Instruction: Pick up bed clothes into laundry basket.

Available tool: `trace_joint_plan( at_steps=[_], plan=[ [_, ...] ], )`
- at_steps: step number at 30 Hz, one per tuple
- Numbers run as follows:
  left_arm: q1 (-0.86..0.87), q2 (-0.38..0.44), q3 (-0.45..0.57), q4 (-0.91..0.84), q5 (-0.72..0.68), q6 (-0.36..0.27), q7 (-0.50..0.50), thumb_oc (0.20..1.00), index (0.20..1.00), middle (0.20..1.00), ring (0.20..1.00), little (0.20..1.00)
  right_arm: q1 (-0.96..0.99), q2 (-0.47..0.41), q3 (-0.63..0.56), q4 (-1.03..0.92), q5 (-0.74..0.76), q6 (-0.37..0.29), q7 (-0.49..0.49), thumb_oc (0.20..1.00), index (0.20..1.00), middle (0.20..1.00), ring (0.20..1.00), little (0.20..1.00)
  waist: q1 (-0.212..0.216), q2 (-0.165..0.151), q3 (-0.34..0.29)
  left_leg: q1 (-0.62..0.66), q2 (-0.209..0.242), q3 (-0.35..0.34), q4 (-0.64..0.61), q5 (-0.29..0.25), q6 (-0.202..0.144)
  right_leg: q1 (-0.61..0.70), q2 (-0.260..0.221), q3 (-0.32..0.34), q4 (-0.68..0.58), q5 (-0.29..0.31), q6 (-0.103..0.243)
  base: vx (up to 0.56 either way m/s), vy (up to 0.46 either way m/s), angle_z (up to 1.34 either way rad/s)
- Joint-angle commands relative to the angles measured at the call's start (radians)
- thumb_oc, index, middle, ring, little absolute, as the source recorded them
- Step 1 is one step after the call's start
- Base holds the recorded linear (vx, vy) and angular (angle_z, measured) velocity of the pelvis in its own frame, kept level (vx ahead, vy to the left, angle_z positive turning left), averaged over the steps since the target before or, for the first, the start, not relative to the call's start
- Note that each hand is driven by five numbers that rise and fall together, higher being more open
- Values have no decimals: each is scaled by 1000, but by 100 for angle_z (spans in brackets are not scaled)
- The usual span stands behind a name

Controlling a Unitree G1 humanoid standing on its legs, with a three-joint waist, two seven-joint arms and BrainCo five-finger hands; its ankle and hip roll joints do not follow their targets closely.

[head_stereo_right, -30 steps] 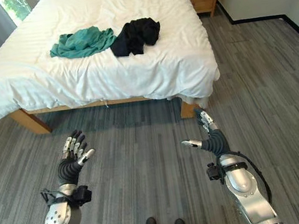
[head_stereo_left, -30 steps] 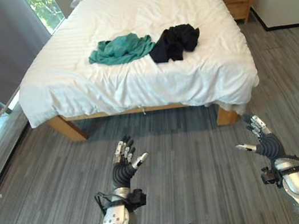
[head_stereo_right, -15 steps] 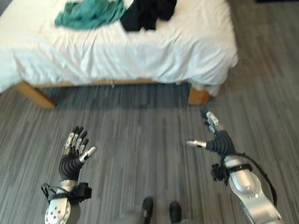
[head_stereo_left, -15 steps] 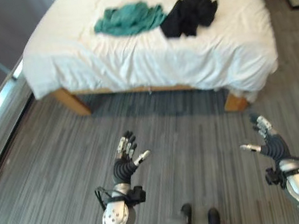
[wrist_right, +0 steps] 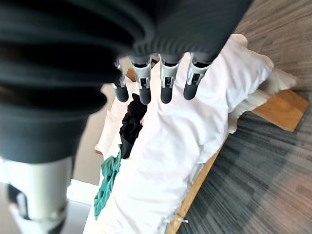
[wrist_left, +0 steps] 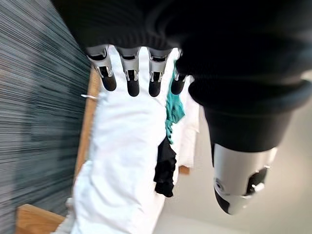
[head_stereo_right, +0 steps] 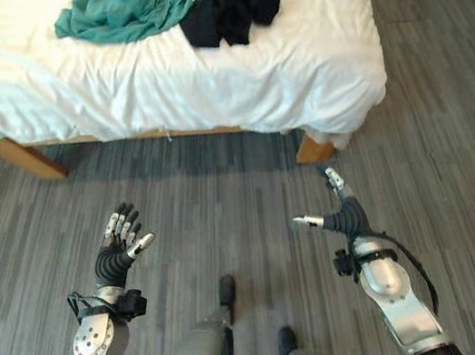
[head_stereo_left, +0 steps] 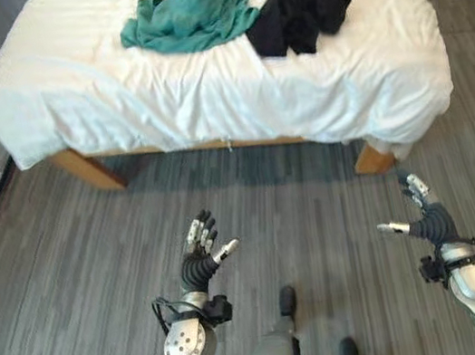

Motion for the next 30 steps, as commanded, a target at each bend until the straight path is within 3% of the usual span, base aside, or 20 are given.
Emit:
trace_joint_plan(
  at_steps=[1,3,5,6,7,9,11,13,16,18,19,20,21,22,23,25,26,27,29,30],
  plan=[
    [-9,108,15,-85,103,-41,14,1000,1000,1000,1000,1000,-121,-7,-55,-67,-129,-38,-56,1000,1000,1000,1000,1000,-18,-13,-34,74,52,-68,-26,-107,-18,4,32,-101,119,349,30,372,197,34],
    [-25,110,7,-80,102,-43,15,1000,1000,1000,1000,1000,-139,-20,-71,-78,-153,-32,-74,1000,1000,1000,1000,1000,-37,-5,-26,91,54,-79,-26,-118,-20,-41,14,-138,123,323,20,290,114,50],
    [-38,106,-3,-72,94,-42,18,1000,1000,1000,1000,1000,-174,-38,-95,-86,-168,-26,-104,1000,1000,1000,1000,1000,-53,-3,-16,127,50,-94,-26,-139,-25,-90,23,-168,8,269,-10,412,63,26],
    [-40,103,-6,-67,93,-41,18,1000,1000,1000,1000,1000,-188,-46,-106,-85,-176,-20,-124,1000,1000,1000,1000,1000,-60,-8,-16,143,43,-102,-26,-154,-31,-88,38,-171,-101,236,-29,605,-37,45],
    [-40,99,-5,-58,91,-41,9,1000,1000,1000,1000,1000,-204,-66,-137,-83,-223,0,-163,1000,1000,1000,1000,1000,-70,-26,-25,177,35,-124,-26,-190,-48,-67,49,-180,-381,220,-48,468,-47,62],
    [-42,97,-3,-49,88,-42,11,1000,1000,1000,1000,1000,-218,-87,-154,-70,-265,14,-198,1000,1000,1000,1000,1000,-71,-37,-27,196,28,-134,-26,-207,-55,-84,46,-182,-466,239,-44,409,-62,85],
    [-47,99,5,-38,90,-47,17,1000,1000,1000,1000,1000,-260,-131,-178,-44,-357,59,-265,1000,1000,1000,1000,1000,-60,-46,-37,247,44,-148,-26,-254,-72,-97,37,-244,-602,301,-27,524,-90,87],
    [-49,98,9,-35,91,-49,21,1000,1000,1000,1000,1000,-272,-146,-183,-36,-393,76,-284,1000,1000,1000,1000,1000,-57,-48,-39,277,51,-155,-26,-276,-74,-88,38,-264,-611,312,-28,375,-79,49],
    [-11,69,21,-39,106,-49,26,1000,1000,1000,1000,1000,-254,-142,-198,-16,-442,110,-303,1000,1000,1000,1000,1000,-58,-55,-74,356,58,-169,-4,-334,-73,-24,45,-247,-631,321,-62,533,-99,20],
    [-7,51,24,-40,88,-49,40,1000,1000,1000,1000,1000,-255,-141,-192,14,-462,130,-321,1000,1000,1000,1000,1000,-62,-28,-86,327,71,-147,161,-304,-131,30,54,-256,-638,311,-83,462,-83,28],
    [11,45,30,-65,77,-48,36,1000,1000,1000,1000,1000,-268,-140,-185,10,-474,137,-333,1000,1000,1000,1000,1000,-42,-15,-62,218,78,-110,426,-209,-194,94,61,-256,-643,278,-110,218,-59,21],
    [10,46,31,-66,77,-48,36,1000,1000,1000,1000,1000,-269,-139,-185,10,-474,137,-333,1000,1000,1000,1000,1000,-44,-20,-62,205,72,-113,438,-207,-193,88,55,-258,-643,283,-110,205,-93,4],
    [13,44,39,-79,73,-54,45,1000,1000,1000,1000,1000,-278,-135,-179,4,-475,131,-344,1000,1000,1000,1000,1000,-24,-17,-39,127,70,-114,588,-147,-210,113,63,-247,-643,265,-133,30,-39,9],
    [12,45,40,-80,73,-53,45,1000,1000,1000,1000,1000,-280,-134,-180,4,-475,131,-344,1000,1000,1000,1000,1000,-26,-20,-39,115,65,-116,598,-144,-209,107,59,-249,-643,269,-133,112,-153,-21],
    [19,43,37,-89,61,-56,47,1000,1000,1000,1000,1000,-303,-135,-170,14,-475,132,-363,1000,1000,1000,1000,1000,5,-44,5,-20,55,-80,788,-141,-182,141,48,-236,-643,245,-149,104,-136,-29],
    [22,38,31,-88,39,-48,47,1000,1000,1000,1000,1000,-322,-136,-147,30,-468,133,-370,1000,1000,1000,1000,1000,28,-50,20,-83,90,-43,722,-191,-148,167,41,-226,-643,228,-146,283,-73,-23],
    [31,32,25,-82,29,-40,39,1000,1000,1000,1000,1000,-332,-136,-115,52,-484,148,-356,1000,1000,1000,1000,1000,48,-52,22,-87,96,-34,545,-218,-129,189,34,-224,-643,203,-134,273,27,-8],
    [30,32,25,-82,29,-40,39,1000,1000,1000,1000,1000,-333,-136,-114,52,-484,148,-357,1000,1000,1000,1000,1000,48,-55,23,-84,94,-32,540,-214,-128,189,31,-223,-643,203,-134,306,82,-5],
    [45,26,18,-79,25,-40,38,1000,1000,1000,1000,1000,-355,-145,-61,104,-499,154,-336,1000,1000,1000,1000,1000,73,-34,5,-51,73,-94,292,-195,-127,209,48,-196,-643,181,-120,294,166,-11],
    [54,23,15,-75,24,-42,38,1000,1000,1000,1000,1000,-379,-156,-34,143,-507,159,-333,1000,1000,1000,1000,1000,85,-25,-3,-24,73,-133,166,-141,-129,220,53,-183,-643,176,-118,328,196,-44]
  ],
)
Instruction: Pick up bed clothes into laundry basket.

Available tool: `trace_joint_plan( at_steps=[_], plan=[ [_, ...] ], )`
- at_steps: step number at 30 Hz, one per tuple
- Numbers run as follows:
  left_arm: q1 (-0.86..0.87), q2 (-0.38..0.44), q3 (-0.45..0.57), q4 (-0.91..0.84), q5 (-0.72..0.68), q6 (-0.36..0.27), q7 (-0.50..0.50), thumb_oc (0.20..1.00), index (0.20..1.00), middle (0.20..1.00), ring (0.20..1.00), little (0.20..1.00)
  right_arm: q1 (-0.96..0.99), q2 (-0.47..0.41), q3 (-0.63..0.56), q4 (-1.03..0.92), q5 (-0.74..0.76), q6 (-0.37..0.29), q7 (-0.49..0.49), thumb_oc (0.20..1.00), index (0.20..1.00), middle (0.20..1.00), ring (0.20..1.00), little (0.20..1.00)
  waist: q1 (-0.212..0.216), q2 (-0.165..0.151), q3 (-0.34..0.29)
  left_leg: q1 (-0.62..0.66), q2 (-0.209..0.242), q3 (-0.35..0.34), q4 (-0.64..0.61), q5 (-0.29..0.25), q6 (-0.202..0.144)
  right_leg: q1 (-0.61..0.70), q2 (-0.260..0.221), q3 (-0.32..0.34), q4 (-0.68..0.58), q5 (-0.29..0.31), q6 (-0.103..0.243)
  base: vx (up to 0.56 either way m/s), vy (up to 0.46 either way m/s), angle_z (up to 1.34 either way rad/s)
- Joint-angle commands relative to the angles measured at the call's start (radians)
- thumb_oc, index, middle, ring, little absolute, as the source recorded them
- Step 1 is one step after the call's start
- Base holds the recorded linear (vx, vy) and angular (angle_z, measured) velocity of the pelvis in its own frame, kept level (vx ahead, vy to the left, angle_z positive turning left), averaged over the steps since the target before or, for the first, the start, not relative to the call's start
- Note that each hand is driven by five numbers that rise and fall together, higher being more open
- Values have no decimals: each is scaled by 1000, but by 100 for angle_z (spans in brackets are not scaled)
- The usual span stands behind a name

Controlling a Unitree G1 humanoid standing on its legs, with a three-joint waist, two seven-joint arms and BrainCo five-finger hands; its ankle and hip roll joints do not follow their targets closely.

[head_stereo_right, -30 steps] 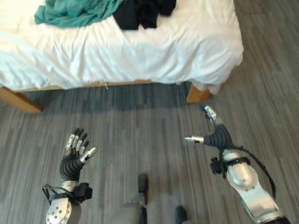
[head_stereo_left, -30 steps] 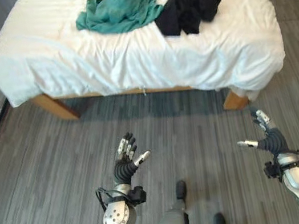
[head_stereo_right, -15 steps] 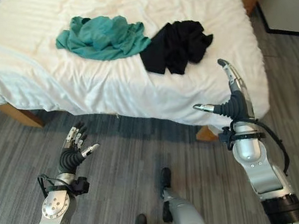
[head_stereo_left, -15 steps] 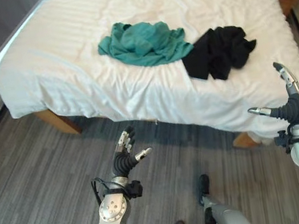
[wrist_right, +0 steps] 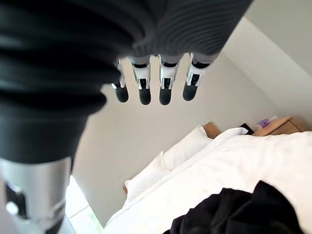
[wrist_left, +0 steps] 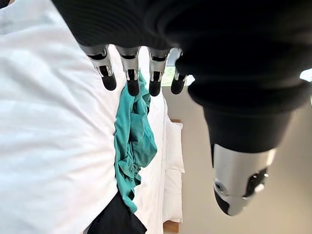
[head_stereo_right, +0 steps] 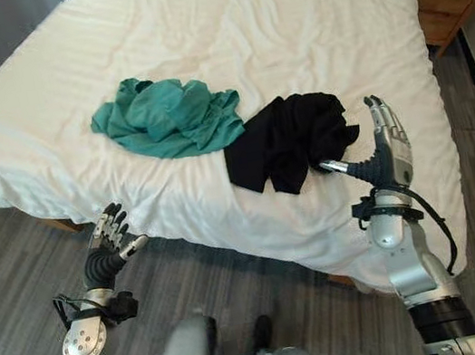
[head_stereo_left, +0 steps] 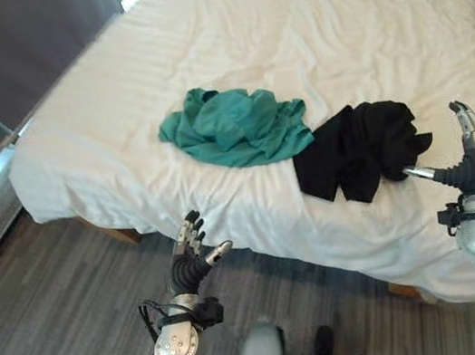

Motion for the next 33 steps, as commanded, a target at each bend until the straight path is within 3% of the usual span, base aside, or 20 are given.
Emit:
trace_joint_plan(
  at_steps=[1,4,8,9,12,18,19,20,21,23,27,29,33],
  plan=[
    [3,16,-5,-59,-38,-50,-7,1000,1000,1000,1000,1000,-100,-108,33,79,-71,-5,-9,1000,1000,1000,1000,1000,62,31,-27,202,-22,-96,-290,122,-21,25,-54,19,12,-89,144,395,204,-103],
    [12,33,-27,-45,-52,-42,-19,1000,1000,1000,1000,1000,-140,-128,72,210,-66,34,-16,1000,1000,1000,1000,1000,70,26,-51,241,-19,-103,-321,142,-21,66,-56,20,12,-110,130,259,126,-85],
    [15,58,-43,-39,-57,-39,-34,1000,1000,1000,1000,1000,-197,-133,124,343,-34,46,-12,1000,1000,1000,1000,1000,75,16,-70,303,-22,-102,-404,151,-15,78,-58,25,13,-109,136,229,99,-10],
    [10,77,-58,-35,-82,-33,-39,1000,1000,1000,1000,1000,-255,-113,147,441,37,57,-4,1000,1000,1000,1000,1000,80,11,-80,313,-27,-102,-418,148,-12,74,-67,27,12,-105,144,152,96,-8],
    [19,86,-66,-31,-95,-31,-47,1000,1000,1000,1000,1000,-304,-91,163,544,112,56,-12,1000,1000,1000,1000,1000,89,7,-85,310,-33,-97,-418,142,-9,69,-74,27,12,-104,150,117,87,3],
    [39,92,-70,-11,-170,-31,-78,1000,1000,1000,1000,1000,-411,-53,231,942,207,63,5,1000,1000,1000,1000,1000,130,6,-73,277,-44,-106,-418,141,-8,40,-88,9,12,-103,168,52,51,16],
    [47,98,-58,-27,-194,-30,-89,1000,1000,1000,1000,1000,-406,-43,224,1034,240,72,24,617,617,617,617,617,141,8,-68,264,-47,-114,-418,141,-9,30,-91,-2,12,-104,174,35,21,20],
    [48,99,-57,-28,-194,-30,-89,1000,1000,1000,1000,1000,-407,-42,224,1036,241,71,24,467,467,467,467,467,141,7,-69,263,-47,-115,-418,141,-9,29,-91,-3,12,-104,174,22,10,25],
    [48,99,-57,-28,-194,-30,-89,1000,1000,1000,1000,1000,-407,-42,225,1037,241,71,24,200,200,200,200,200,140,7,-69,263,-47,-115,-418,141,-9,29,-91,-3,12,-104,174,27,11,25],
    [55,109,-10,-81,-196,-35,-84,1000,1000,1000,1000,1000,-357,-32,177,1075,301,68,46,200,200,200,200,200,150,9,-69,244,-51,-127,-418,141,-11,20,-96,-22,12,-109,179,54,14,10],
    [40,113,83,-170,-175,-65,-41,1000,1000,1000,1000,1000,-276,-47,115,971,337,55,36,200,200,200,200,200,146,7,-71,237,-53,-133,-418,136,-13,17,-103,-34,12,-111,186,42,9,18],
    [-36,126,179,-242,-84,-92,42,1000,1000,1000,1000,1000,-189,-72,39,792,347,31,18,200,200,200,200,200,126,-2,-78,245,-54,-122,-418,123,-8,22,-111,-25,12,-110,191,72,28,0],
    [-147,165,246,-263,110,-98,156,1000,1000,1000,1000,1000,-78,-100,-67,559,363,-17,30,200,200,200,200,200,80,-15,-98,269,-49,-94,-418,99,4,25,-124,0,12,-103,200,78,59,-15]
  ],
)
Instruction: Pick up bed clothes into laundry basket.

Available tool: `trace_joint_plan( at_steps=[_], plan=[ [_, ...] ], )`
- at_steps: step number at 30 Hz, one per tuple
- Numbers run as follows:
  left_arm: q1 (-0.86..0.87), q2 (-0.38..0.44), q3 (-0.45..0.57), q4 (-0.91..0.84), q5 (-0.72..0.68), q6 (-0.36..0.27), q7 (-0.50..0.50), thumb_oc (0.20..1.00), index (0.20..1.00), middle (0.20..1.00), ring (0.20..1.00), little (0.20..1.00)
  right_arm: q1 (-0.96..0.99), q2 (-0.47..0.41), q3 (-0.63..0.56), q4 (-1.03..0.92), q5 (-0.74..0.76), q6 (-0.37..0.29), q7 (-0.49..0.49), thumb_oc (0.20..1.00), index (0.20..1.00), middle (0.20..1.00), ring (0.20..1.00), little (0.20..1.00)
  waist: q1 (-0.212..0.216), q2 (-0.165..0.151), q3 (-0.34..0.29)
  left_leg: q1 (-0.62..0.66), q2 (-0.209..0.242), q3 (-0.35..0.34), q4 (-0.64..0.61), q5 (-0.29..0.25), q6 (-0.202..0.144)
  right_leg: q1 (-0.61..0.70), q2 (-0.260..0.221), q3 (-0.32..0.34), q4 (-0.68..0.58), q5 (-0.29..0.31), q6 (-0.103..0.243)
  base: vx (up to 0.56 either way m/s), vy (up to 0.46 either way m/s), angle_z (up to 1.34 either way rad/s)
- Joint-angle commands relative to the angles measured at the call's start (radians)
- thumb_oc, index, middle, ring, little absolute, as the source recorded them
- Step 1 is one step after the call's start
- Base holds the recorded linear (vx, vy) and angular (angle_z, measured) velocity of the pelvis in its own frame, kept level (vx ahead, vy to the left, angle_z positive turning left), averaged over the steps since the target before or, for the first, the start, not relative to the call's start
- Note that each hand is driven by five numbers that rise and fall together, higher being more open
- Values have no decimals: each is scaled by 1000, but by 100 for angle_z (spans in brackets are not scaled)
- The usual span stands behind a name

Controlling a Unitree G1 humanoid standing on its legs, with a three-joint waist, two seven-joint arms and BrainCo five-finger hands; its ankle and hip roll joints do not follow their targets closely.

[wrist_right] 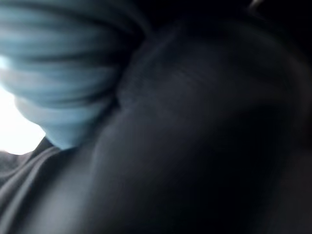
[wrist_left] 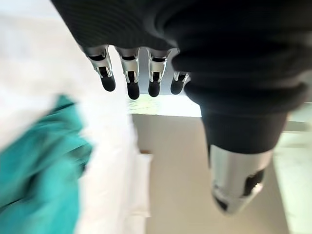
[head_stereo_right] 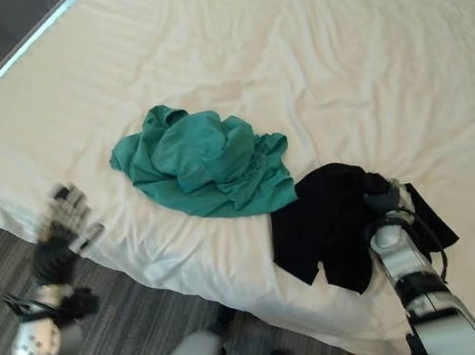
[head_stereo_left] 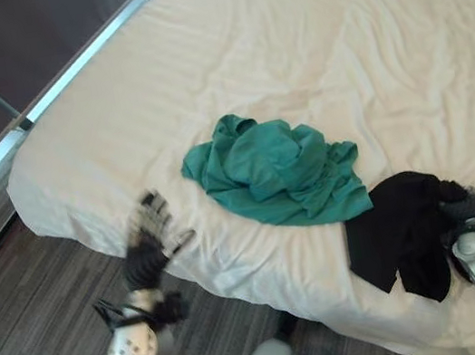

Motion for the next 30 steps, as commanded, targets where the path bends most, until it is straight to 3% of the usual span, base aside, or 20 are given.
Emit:
trace_joint_plan(
  at_steps=[1,2,4,5,6,10,11,14,15,16,18,19,20,21,22,26,28,29,30],
  plan=[
    [-73,35,-7,15,265,-28,118,1000,1000,1000,1000,1000,75,-97,-86,-171,45,-70,-6,200,200,200,200,200,-73,7,-64,94,86,54,4,-174,-49,-18,-27,9,13,27,40,97,76,-28],
    [-77,36,-11,17,268,-28,121,1000,1000,1000,1000,1000,80,-96,-90,-177,44,-68,-4,200,200,200,200,200,-70,7,-64,94,86,55,4,-174,-49,-18,-28,10,13,27,40,116,96,-57],
    [-122,83,-17,122,442,52,146,1000,1000,1000,1000,1000,132,-88,-191,-266,129,-102,-2,200,200,200,200,200,-123,5,-84,116,90,81,4,-194,-42,-21,-34,35,13,38,46,96,75,-56],
    [-128,84,-22,127,446,51,150,1000,1000,1000,1000,1000,137,-86,-195,-271,131,-101,0,200,200,200,200,200,-120,4,-84,117,90,82,4,-195,-42,-21,-34,36,13,38,46,87,84,-40],
    [-137,95,-41,206,508,96,130,1000,1000,1000,1000,1000,149,-73,-253,-308,203,-125,-8,200,200,200,200,200,-153,5,-94,129,91,100,4,-207,-37,-23,-38,51,13,44,50,58,59,-37],
    [-154,102,-76,349,604,146,110,1000,1000,1000,1000,1000,153,-42,-345,-399,297,-174,-31,200,200,200,200,200,-190,7,-106,143,94,135,4,-224,-29,-35,-42,85,13,55,55,66,97,-42],
    [-159,95,-77,448,667,190,132,1000,1000,1000,1000,1000,163,-23,-401,-461,309,-202,-65,200,200,200,200,200,-215,8,-113,151,96,156,4,-233,-25,-43,-43,105,13,68,61,50,94,-40],
    [-168,79,-82,569,724,224,152,1000,1000,1000,1000,1000,186,-27,-443,-509,265,-201,-100,200,200,200,200,200,-229,8,-117,159,98,180,4,-242,-20,-50,-43,130,13,81,68,21,90,-48],
    [-169,75,-97,719,790,284,160,1000,1000,1000,1000,1000,209,-59,-480,-511,250,-196,-122,200,200,200,200,200,-256,4,-119,166,98,198,4,-246,-17,-55,-43,147,13,93,72,6,81,-36],
    [-178,71,-103,731,792,281,165,1000,1000,1000,1000,1000,210,-61,-482,-511,251,-196,-123,200,200,200,200,200,-253,6,-119,166,98,199,4,-247,-17,-55,-43,148,13,93,73,-1,91,-35],
    [-209,58,-141,919,850,332,175,1000,1000,1000,1000,1000,228,-85,-501,-504,277,-201,-124,200,200,200,200,200,-274,7,-122,175,100,212,4,-250,-17,-55,-44,158,13,100,75,-3,66,-31],
    [-237,47,-174,1061,884,354,177,404,404,404,404,404,237,-99,-522,-500,305,-206,-119,200,200,200,200,200,-295,10,-124,183,100,221,4,-253,-16,-56,-43,168,14,104,75,10,103,-25],
    [-282,44,-220,1273,914,386,181,200,200,200,200,200,248,-102,-519,-525,328,-230,-110,200,200,200,200,200,-329,15,-132,193,103,235,4,-255,-15,-58,-42,184,17,113,80,13,86,-15],
    [-292,41,-225,1287,913,380,187,200,200,200,200,200,249,-102,-522,-526,328,-230,-109,200,200,200,200,200,-326,16,-130,193,103,235,4,-256,-15,-58,-42,185,17,113,80,31,115,-13],
    [-307,34,-244,1403,928,384,189,200,200,200,200,200,260,-114,-536,-553,318,-245,-108,200,200,200,200,200,-356,23,-134,203,104,254,4,-260,-11,-67,-40,203,26,117,83,18,68,-15],
    [-362,101,-256,1346,922,356,236,200,200,200,200,200,296,-129,-558,-572,298,-260,-106,200,200,200,200,200,-373,29,-129,208,107,297,4,-264,-7,-95,-37,238,39,142,99,-9,62,-48],
    [-380,224,-181,1053,897,332,300,200,200,200,200,200,335,-126,-571,-550,278,-260,-104,200,200,200,200,200,-362,26,-107,207,112,328,4,-257,-3,-112,-44,249,39,177,119,-119,-29,-56],
    [-317,300,-51,744,917,315,327,200,200,200,200,200,367,-101,-575,-519,252,-229,-91,200,200,200,200,200,-344,21,-94,196,124,346,4,-253,-4,-127,-55,231,42,210,132,-100,-73,-40],
    [-307,301,-43,734,919,318,323,200,200,200,200,200,365,-100,-572,-519,251,-229,-90,200,200,200,200,200,-346,21,-98,197,124,346,4,-259,-4,-127,-55,232,39,208,133,-74,-99,-44]
  ],
)
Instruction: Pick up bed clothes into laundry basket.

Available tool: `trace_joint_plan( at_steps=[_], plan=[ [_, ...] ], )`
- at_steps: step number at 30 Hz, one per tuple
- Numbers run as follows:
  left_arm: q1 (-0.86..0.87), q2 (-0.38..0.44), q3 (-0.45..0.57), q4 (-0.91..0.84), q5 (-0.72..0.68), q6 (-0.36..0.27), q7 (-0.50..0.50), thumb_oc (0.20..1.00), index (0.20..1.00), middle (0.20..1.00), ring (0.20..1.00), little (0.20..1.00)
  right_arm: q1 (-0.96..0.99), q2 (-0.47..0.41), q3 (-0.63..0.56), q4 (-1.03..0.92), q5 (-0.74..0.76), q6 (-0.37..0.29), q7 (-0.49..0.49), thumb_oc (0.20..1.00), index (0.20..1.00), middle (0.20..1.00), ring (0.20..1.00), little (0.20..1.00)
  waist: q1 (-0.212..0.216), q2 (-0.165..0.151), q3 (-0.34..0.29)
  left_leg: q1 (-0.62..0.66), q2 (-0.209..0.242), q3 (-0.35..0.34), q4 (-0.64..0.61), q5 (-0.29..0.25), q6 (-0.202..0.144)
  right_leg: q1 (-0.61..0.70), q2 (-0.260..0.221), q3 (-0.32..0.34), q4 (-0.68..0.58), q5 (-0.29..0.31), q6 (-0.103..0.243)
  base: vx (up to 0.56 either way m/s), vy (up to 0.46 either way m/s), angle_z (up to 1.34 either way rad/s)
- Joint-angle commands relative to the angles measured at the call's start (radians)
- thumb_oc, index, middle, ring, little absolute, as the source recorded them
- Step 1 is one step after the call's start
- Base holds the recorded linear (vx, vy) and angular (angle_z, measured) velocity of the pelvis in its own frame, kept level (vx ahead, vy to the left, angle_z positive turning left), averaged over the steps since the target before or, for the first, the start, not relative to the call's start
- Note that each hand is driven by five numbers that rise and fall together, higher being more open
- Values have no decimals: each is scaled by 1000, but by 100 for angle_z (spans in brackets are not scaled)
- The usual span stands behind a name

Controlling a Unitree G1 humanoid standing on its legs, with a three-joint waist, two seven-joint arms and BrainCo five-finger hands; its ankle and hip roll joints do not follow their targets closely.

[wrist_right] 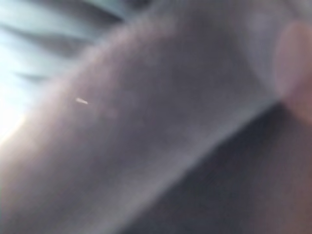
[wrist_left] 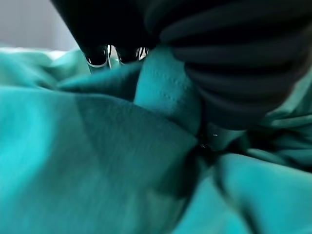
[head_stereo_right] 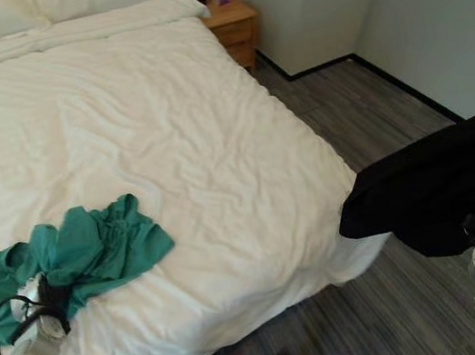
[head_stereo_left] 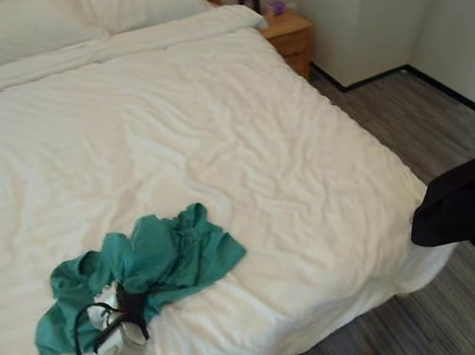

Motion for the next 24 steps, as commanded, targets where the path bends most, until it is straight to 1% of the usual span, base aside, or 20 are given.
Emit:
trace_joint_plan(
  at_steps=[1,2,3,4,5,6,7,9,10,11,12,14,15,16,17,19,21,22,24],
  plan=[
    [-34,67,193,-326,47,-93,133,200,200,200,200,200,-59,-32,-73,-6,-56,-30,6,200,200,200,200,200,48,29,26,106,40,-6,14,-196,-30,-40,-72,-101,28,150,117,-30,-44,-55],
    [-25,66,202,-336,48,-90,130,200,200,200,200,200,-61,-31,-71,-7,-56,-29,6,200,200,200,200,200,47,27,27,102,39,-5,14,-187,-31,-44,-72,-98,28,157,115,-75,-64,-57],
    [-38,64,228,-413,46,-107,151,200,200,200,200,200,-61,-20,-62,-5,-61,-24,11,200,200,200,200,200,55,32,30,102,46,6,14,-190,-31,-49,-81,-148,41,158,117,-126,-48,-65],
    [-34,55,256,-497,45,-114,157,200,200,200,200,200,-60,-6,-60,-11,-67,-22,11,200,200,200,200,200,62,36,38,96,54,16,14,-175,-33,-57,-89,-206,61,149,109,-166,-49,-59],
    [-39,42,277,-585,46,-137,161,200,200,200,200,200,-61,8,-55,-21,-78,-21,13,200,200,200,200,200,73,45,42,92,67,35,14,-171,-33,-51,-99,-280,79,118,96,-251,-38,-55],
    [-36,-1,295,-716,47,-173,152,200,200,200,200,200,-64,26,-47,-37,-111,-13,20,200,200,200,200,200,84,54,42,96,80,73,14,-171,-30,-33,-115,-367,117,76,82,-200,-18,-60],
    [-28,-6,303,-729,49,-170,145,200,200,200,200,200,-64,26,-47,-42,-114,-10,20,200,200,200,200,200,84,53,43,94,79,75,14,-163,-30,-38,-116,-366,122,78,78,-204,-25,-80],
    [-30,-50,285,-831,45,-200,126,200,200,200,200,200,-70,41,-35,-59,-131,-9,28,200,200,200,200,200,92,57,36,97,82,120,14,-159,-25,-15,-129,-430,160,49,74,-174,-37,-81],
    [-28,-66,271,-868,35,-209,110,200,200,200,200,200,-76,45,-33,-76,-132,-11,32,200,200,200,200,200,104,60,36,104,84,146,14,-156,-23,-4,-140,-459,183,40,72,-201,-63,-71],
    [-40,-79,254,-897,15,-217,100,200,200,200,200,200,-89,48,-22,-89,-128,-14,36,200,200,200,200,200,117,65,33,106,91,187,14,-149,-21,13,-162,-521,202,42,72,-137,-64,-78],
    [-47,-79,235,-903,3,-220,89,200,200,200,200,200,-102,48,-8,-97,-127,-18,40,200,200,200,200,200,130,73,24,114,98,197,15,-160,-24,31,-181,-570,221,35,77,-127,-77,-96],
    [-70,-86,198,-927,-34,-226,64,200,200,200,200,200,-136,45,36,-113,-139,-14,56,200,200,200,200,200,171,85,19,123,109,293,19,-150,-24,79,-250,-736,249,68,88,-181,-142,-136],
    [-78,-97,160,-928,-63,-237,47,200,200,200,200,200,-161,41,85,-130,-166,-9,69,200,200,200,200,200,194,88,15,118,111,345,23,-133,-26,117,-274,-818,226,92,94,-187,-160,-137],
    [-81,-96,158,-925,-65,-238,46,200,200,200,200,200,-162,42,85,-131,-170,-6,68,200,200,200,200,200,197,86,16,121,109,348,23,-132,-26,121,-273,-817,216,97,95,-124,-182,-100],
    [-79,-110,135,-929,-84,-249,41,200,200,200,200,200,-170,51,108,-143,-178,-4,79,200,200,200,200,200,203,85,20,121,110,355,24,-125,-28,122,-267,-817,204,96,94,-15,-155,-135],
    [-51,-162,104,-932,-153,-287,15,200,200,200,200,200,-156,68,134,-181,-187,-5,96,200,200,200,200,200,198,90,15,127,132,392,26,-100,-48,119,-249,-807,167,64,90,-57,-278,-112],
    [-40,-209,58,-897,-217,-292,-4,200,200,200,200,200,-166,80,180,-193,-162,-13,126,200,200,200,200,200,185,104,21,128,161,406,36,-80,-70,112,-212,-778,120,17,68,-76,-290,-71],
    [-37,-232,41,-879,-240,-294,-4,200,200,200,200,200,-169,84,203,-196,-155,-15,140,200,200,200,200,200,183,108,28,125,177,411,46,-64,-83,105,-197,-767,103,6,58,-52,-297,-86],
    [-45,-277,-4,-833,-281,-293,-9,200,200,200,200,200,-171,82,245,-195,-152,-27,157,200,200,200,200,200,181,112,45,115,215,376,71,-46,-120,95,-146,-723,80,-30,26,0,-391,-81]
  ],
)
